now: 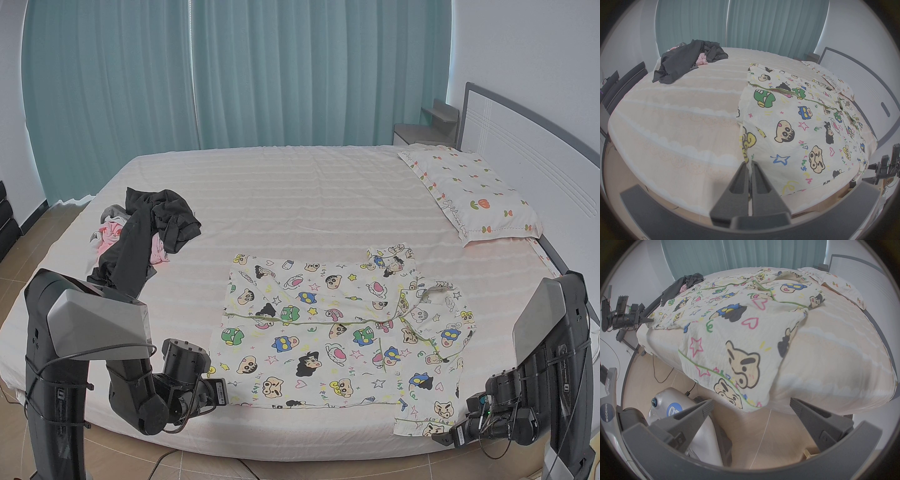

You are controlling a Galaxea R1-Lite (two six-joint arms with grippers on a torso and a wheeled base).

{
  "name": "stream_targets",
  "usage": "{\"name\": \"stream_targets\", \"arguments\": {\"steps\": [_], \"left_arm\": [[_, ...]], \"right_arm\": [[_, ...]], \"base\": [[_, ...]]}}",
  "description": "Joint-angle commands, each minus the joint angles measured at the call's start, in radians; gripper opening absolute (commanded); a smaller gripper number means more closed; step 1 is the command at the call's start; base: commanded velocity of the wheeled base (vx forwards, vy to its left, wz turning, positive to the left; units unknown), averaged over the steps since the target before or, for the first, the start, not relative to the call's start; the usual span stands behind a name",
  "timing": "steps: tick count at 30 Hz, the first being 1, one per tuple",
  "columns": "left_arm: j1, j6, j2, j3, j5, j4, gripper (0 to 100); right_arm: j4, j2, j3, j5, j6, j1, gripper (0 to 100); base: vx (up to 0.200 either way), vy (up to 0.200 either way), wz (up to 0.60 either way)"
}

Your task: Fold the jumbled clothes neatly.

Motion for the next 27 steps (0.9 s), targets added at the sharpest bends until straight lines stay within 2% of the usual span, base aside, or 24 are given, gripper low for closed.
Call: {"name": "stream_targets", "arguments": {"steps": [1, 5, 9, 14, 20, 21, 27], "left_arm": [[0.000, -0.001, -0.001, -0.004, 0.000, -0.001, 0], [0.000, -0.002, -0.001, -0.003, 0.000, -0.001, 0], [0.003, -0.002, -0.001, -0.003, -0.003, -0.001, 0], [0.003, -0.002, 0.001, -0.004, -0.003, -0.001, 0], [0.003, -0.002, -0.001, -0.006, -0.003, -0.001, 0], [0.003, -0.002, -0.001, -0.006, -0.003, -0.001, 0], [0.003, -0.002, -0.001, -0.004, -0.003, -0.001, 0]], "right_arm": [[-0.018, 0.017, 0.018, -0.003, -0.003, 0.028, 100], [-0.018, 0.012, 0.018, 0.008, 0.000, 0.051, 100], [-0.018, 0.003, 0.016, 0.074, 0.010, 0.057, 100], [-0.018, 0.000, -0.013, 0.077, 0.062, 0.057, 100], [-0.018, 0.001, -0.025, 0.077, 0.068, 0.051, 100], [-0.018, 0.001, -0.025, 0.077, 0.069, 0.050, 0], [-0.018, 0.001, -0.025, 0.074, 0.074, 0.050, 0]], "base": [[0.000, 0.000, 0.00], [0.000, 0.000, 0.00], [0.000, 0.000, 0.00], [0.000, 0.000, 0.00], [0.000, 0.000, 0.00], [0.000, 0.000, 0.00], [0.000, 0.000, 0.00]]}}
